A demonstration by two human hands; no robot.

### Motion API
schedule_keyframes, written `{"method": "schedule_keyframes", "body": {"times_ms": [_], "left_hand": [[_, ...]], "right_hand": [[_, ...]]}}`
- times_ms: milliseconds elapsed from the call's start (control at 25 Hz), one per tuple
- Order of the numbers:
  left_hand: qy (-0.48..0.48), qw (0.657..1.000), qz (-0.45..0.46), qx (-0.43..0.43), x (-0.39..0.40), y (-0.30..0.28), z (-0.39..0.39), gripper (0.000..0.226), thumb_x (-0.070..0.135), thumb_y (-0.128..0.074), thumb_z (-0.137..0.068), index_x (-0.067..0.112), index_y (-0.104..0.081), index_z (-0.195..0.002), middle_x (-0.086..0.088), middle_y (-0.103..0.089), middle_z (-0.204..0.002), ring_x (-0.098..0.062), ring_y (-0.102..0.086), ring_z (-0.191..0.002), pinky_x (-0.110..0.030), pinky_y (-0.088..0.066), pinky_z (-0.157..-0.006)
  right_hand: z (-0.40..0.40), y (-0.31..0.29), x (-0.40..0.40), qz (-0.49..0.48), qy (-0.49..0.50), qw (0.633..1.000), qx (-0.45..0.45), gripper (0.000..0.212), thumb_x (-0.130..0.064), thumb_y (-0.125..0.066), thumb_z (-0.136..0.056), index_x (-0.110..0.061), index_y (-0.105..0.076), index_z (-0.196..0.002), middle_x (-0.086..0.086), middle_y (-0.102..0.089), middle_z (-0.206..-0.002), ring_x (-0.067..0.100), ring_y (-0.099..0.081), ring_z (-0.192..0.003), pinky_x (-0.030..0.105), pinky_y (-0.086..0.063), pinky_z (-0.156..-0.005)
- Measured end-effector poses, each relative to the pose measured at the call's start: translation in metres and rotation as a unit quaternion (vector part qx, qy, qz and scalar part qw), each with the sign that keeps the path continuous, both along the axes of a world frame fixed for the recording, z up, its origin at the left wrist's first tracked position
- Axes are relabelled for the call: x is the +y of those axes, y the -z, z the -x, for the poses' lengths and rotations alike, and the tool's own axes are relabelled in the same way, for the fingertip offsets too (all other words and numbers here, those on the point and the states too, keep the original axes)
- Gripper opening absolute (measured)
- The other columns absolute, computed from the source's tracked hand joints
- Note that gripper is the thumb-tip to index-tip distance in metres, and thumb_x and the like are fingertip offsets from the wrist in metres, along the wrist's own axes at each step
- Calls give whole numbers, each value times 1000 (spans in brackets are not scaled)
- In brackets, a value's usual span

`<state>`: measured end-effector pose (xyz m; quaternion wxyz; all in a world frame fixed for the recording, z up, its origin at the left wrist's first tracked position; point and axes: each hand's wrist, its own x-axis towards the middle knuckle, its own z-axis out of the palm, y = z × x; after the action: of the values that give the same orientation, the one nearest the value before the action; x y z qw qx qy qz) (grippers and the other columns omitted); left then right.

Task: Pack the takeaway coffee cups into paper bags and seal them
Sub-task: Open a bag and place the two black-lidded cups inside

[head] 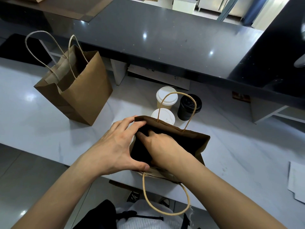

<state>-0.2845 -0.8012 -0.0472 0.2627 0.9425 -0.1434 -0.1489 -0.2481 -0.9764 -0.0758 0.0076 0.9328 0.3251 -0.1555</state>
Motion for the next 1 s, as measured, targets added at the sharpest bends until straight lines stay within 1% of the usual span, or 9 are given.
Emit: {"method": "schedule_keyframes", "body": {"times_ms": [240, 440, 520, 640, 720, 800, 840, 920, 1000], "left_hand": [[-5, 1000, -2, -1, -3, -1, 1, 122, 69, -82, -58, 41, -15, -156, 20, -11, -157, -5, -11, -145, -26, -25, -116], [-8, 1000, 4, -7, -2, -1, 2, 123, 71, -82, -56, 43, -16, -156, 22, -12, -155, -3, -13, -144, -27, -28, -116], [-10, 1000, 1, -3, -3, -1, 3, 123, 71, -82, -57, 43, -15, -156, 22, -11, -155, -3, -13, -143, -27, -28, -114], [-8, 1000, 0, -5, -2, -1, 4, 123, 74, -80, -57, 42, -14, -156, 22, -13, -154, -2, -13, -142, -30, -29, -116], [-7, 1000, 0, -2, -2, -1, 3, 123, 74, -80, -58, 42, -13, -156, 22, -13, -155, -4, -14, -143, -31, -30, -116], [-11, 1000, 0, -1, -3, 0, 2, 123, 74, -80, -58, 42, -13, -156, 22, -13, -155, -5, -14, -144, -31, -30, -117], [-12, 1000, 0, 1, -3, 0, 2, 123, 74, -80, -58, 43, -13, -156, 22, -13, -155, -4, -14, -144, -31, -31, -117], [-11, 1000, 0, 2, -4, 0, 1, 123, 74, -80, -58, 44, -12, -156, 24, -12, -154, -3, -14, -144, -30, -31, -117], [-11, 1000, -3, 3, -4, 1, 1, 123, 75, -79, -57, 44, -11, -156, 24, -12, -154, -2, -13, -144, -29, -30, -117]], "right_hand": [[-1, 3, -6, -10, 20, 999, 39, 95, -35, -81, -80, -20, -23, -154, 12, -53, -128, 36, -66, -103, 41, -56, -80], [4, -2, -19, -39, 26, 998, 47, 86, -39, -80, -77, -27, -32, -148, 6, -54, -125, 30, -63, -104, 38, -54, -80], [8, -13, -29, -69, 39, 995, 61, 79, -41, -78, -79, -30, -36, -145, 2, -56, -123, 26, -62, -106, 37, -54, -82], [14, -37, -48, -137, 77, 983, 99, 67, -45, -70, -87, -36, -39, -146, -7, -56, -130, 17, -58, -117, 36, -52, -94], [19, -52, -64, -163, 97, 977, 96, 57, -48, -64, -92, -41, -41, -145, -14, -55, -132, 10, -55, -119, 32, -49, -98], [24, -66, -81, -200, 124, 969, 81, 47, -48, -63, -94, -44, -48, -139, -21, -58, -124, 1, -56, -114, 27, -49, -96], [26, -73, -89, -234, 142, 959, 73, 41, -46, -64, -94, -43, -54, -134, -22, -61, -117, -1, -59, -110, 25, -50, -93], [26, -84, -105, -329, 178, 927, 34, 25, -37, -66, -94, -38, -66, -120, -21, -67, -101, 3, -65, -99, 20, -53, -82], [20, -90, -121, -384, 200, 900, -43, 15, -28, -66, -94, -29, -72, -108, -19, -69, -89, 8, -67, -90, 17, -53, -76]]}}
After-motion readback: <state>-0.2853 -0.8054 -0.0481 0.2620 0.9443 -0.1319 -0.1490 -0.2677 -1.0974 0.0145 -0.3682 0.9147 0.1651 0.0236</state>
